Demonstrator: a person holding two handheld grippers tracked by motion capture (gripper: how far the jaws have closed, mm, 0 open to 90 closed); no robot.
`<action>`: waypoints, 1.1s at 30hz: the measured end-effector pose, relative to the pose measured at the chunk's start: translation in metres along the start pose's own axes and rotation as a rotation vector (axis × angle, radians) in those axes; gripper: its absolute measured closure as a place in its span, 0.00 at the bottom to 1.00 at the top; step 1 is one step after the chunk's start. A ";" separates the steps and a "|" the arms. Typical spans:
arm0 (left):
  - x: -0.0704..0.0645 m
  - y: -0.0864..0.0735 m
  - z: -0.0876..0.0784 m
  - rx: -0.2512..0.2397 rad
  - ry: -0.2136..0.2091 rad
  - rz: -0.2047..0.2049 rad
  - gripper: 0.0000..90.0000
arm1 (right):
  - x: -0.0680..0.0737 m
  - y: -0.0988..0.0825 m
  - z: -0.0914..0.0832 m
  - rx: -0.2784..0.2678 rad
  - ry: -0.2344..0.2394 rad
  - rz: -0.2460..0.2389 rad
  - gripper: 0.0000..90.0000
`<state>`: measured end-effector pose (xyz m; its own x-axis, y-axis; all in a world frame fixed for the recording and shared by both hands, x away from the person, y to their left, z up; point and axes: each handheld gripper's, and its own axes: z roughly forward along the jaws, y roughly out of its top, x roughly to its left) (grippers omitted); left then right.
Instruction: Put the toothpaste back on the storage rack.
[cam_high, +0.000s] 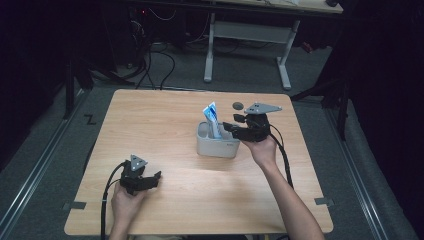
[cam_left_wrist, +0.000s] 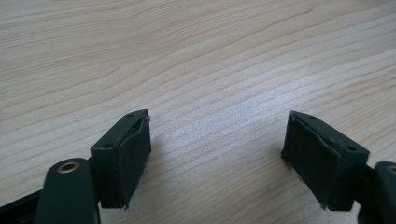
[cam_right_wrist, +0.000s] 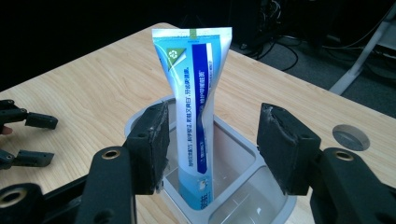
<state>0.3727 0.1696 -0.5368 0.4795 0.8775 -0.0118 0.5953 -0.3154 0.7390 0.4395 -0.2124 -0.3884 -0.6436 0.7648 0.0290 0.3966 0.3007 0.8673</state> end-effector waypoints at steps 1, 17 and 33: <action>0.000 0.000 0.000 0.000 0.000 0.000 0.26 | 0.000 0.000 -0.001 0.000 -0.002 0.005 0.49; 0.000 0.000 0.000 0.000 0.000 0.000 0.26 | -0.004 -0.001 -0.015 0.007 -0.016 0.020 0.48; 0.000 0.000 0.000 0.000 0.000 0.000 0.26 | -0.009 -0.014 -0.033 -0.006 -0.037 0.026 0.50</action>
<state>0.3727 0.1696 -0.5368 0.4794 0.8775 -0.0115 0.5954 -0.3156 0.7389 0.4183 -0.2419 -0.3846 -0.6084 0.7929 0.0331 0.4086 0.2772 0.8696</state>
